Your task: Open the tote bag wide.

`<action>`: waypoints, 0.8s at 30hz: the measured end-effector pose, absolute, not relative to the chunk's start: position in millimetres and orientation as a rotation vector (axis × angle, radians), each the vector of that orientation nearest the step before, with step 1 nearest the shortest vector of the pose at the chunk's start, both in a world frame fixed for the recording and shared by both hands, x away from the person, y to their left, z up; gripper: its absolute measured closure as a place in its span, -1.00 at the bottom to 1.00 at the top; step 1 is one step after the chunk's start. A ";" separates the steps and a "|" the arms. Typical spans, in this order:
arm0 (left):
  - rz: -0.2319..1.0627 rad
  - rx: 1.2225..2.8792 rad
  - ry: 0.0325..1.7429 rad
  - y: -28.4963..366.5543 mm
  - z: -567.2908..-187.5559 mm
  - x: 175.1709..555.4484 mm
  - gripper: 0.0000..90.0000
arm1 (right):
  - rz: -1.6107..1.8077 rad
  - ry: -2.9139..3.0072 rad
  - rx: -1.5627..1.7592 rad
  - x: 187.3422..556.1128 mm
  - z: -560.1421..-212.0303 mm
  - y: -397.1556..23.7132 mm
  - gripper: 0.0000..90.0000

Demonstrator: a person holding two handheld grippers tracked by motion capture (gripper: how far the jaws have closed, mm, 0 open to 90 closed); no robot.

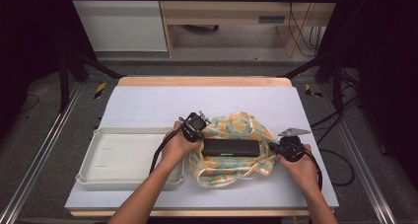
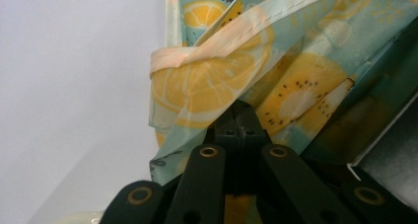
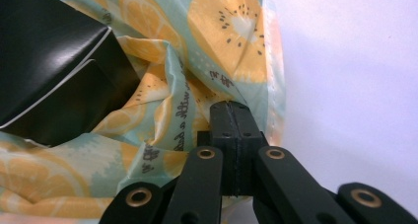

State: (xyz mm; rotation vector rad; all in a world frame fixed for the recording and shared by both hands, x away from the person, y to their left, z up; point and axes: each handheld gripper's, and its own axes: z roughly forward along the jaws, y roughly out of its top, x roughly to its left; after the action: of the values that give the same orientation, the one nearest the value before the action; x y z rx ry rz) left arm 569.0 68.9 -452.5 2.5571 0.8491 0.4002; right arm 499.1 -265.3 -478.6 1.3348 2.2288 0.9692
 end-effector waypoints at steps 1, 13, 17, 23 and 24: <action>0.400 2.557 0.849 68.9 -452.5 569.0 1.00 | 0.969 2.229 1.335 499.1 -478.6 -265.3 1.00; 0.444 2.443 0.789 68.9 -431.2 551.5 0.93 | 1.097 2.160 1.192 468.3 -454.0 -264.8 1.00; 0.472 2.387 0.755 67.5 -418.1 538.4 0.89 | 1.159 2.150 1.131 454.6 -443.8 -259.2 1.00; 0.484 2.339 0.719 74.1 -399.8 520.9 0.77 | 1.172 2.183 1.042 434.0 -440.9 -246.6 1.00; 0.492 2.330 0.717 76.7 -396.1 517.5 0.70 | 1.179 2.180 1.042 430.8 -439.6 -247.0 1.00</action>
State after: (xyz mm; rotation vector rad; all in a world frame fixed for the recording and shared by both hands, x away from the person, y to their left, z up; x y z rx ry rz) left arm 517.5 76.7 -396.1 2.3296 0.7169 0.4925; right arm 430.8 -247.0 -439.6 1.0417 2.1803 1.1785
